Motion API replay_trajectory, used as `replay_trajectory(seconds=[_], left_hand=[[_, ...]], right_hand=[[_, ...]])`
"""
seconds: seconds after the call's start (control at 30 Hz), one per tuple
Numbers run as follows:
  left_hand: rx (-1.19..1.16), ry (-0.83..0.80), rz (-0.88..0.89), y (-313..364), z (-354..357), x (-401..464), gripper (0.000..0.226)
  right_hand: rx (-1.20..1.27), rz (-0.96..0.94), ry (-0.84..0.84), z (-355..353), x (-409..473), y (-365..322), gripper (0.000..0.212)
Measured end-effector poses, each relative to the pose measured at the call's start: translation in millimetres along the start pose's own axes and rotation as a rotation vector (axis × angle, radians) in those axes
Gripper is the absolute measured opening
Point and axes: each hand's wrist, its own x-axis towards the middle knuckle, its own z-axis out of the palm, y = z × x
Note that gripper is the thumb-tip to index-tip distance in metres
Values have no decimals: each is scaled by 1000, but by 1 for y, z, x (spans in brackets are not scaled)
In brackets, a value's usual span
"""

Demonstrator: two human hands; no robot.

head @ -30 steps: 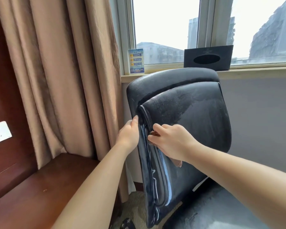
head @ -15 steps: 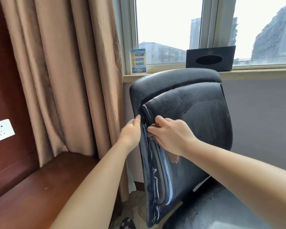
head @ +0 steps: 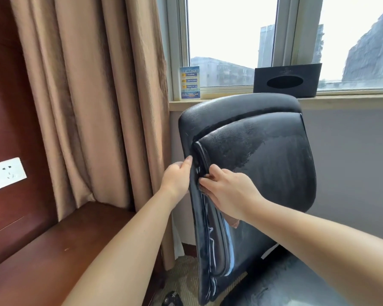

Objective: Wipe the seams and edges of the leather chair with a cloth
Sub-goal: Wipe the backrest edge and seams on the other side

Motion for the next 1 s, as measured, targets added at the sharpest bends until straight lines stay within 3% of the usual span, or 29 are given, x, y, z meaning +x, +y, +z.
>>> replay_trajectory(seconds=[0.23,0.57,0.77,1.0], left_hand=[[-99,17,-32,6,-2,-7,25],[-127,-39,-51,14,-7,-10,27],[-57,-61,-56,17,-11,-10,24],[-67,-46,-58,15,-10,-12,23]], right_hand=[[39,146,97,-4,22,0,16],[-11,197,156,-3,31,0,23],[-42,50,88,1,17,-2,22],[-14,157,108,2,24,-7,23]])
